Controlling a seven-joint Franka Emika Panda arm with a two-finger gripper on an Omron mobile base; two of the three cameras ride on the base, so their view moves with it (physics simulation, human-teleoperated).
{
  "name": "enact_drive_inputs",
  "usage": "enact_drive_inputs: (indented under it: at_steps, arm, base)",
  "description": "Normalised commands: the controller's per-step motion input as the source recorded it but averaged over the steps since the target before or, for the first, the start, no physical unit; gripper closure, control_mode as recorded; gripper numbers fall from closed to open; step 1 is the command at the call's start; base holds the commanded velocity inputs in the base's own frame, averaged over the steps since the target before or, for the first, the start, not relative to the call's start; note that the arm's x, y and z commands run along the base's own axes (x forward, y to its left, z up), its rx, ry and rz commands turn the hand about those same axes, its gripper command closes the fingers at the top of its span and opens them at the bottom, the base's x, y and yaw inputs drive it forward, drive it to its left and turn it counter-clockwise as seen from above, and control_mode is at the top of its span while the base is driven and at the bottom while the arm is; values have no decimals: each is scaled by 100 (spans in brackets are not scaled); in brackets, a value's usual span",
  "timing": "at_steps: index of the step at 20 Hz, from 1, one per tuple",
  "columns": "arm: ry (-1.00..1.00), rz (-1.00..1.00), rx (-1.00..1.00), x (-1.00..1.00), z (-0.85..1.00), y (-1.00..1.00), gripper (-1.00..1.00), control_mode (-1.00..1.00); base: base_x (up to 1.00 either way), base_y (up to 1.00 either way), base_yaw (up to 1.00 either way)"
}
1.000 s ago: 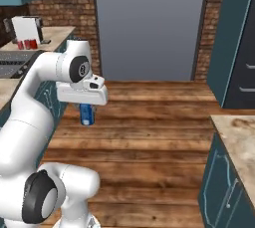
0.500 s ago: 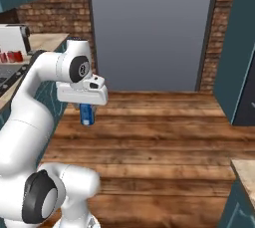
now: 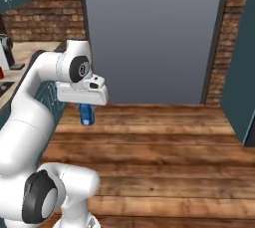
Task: Four empty soda cans are scattered around the kitchen. Gather all the cans and cluster them next to the stove for recycling.
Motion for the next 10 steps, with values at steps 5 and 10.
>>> enact_drive_inputs:
  at_steps: [5,10]
  arm:
    - [0,0,0,0,0,0,100,100]
    - [0,0,0,0,0,0,100,100]
  base:
    - [100,4,12]
    - [100,0,58]
